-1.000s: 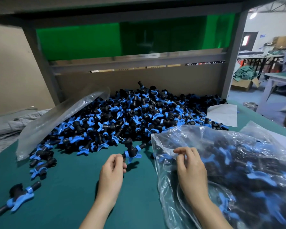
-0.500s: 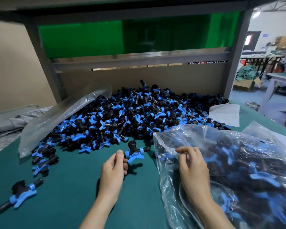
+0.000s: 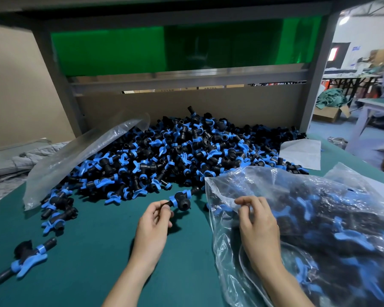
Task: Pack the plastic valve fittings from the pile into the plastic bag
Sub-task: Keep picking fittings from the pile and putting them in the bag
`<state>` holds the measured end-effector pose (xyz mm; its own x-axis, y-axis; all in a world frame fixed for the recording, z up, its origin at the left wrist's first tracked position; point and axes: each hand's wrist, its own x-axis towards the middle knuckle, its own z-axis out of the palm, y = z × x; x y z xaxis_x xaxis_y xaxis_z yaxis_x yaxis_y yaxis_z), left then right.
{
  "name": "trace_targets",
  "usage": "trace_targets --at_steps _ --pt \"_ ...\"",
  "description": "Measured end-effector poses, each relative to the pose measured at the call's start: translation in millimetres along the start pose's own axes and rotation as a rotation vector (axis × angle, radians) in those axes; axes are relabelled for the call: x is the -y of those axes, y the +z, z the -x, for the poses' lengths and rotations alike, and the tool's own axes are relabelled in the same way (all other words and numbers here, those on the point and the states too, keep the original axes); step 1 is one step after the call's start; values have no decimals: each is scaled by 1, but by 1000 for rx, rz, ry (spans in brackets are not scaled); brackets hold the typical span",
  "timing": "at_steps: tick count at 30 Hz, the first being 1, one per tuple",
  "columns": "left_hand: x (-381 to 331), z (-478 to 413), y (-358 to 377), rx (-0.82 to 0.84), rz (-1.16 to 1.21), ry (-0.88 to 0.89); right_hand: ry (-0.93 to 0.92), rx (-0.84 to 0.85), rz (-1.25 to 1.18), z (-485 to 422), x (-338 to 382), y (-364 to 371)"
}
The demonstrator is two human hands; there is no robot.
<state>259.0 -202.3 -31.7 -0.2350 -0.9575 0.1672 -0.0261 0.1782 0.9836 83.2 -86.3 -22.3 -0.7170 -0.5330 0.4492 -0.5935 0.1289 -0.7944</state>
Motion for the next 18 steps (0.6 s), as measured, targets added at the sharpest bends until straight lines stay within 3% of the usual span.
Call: trace_targets --at_steps 18 --pt "4 -4 -1 11 40 11 -4 2 9 -1 -1 0"
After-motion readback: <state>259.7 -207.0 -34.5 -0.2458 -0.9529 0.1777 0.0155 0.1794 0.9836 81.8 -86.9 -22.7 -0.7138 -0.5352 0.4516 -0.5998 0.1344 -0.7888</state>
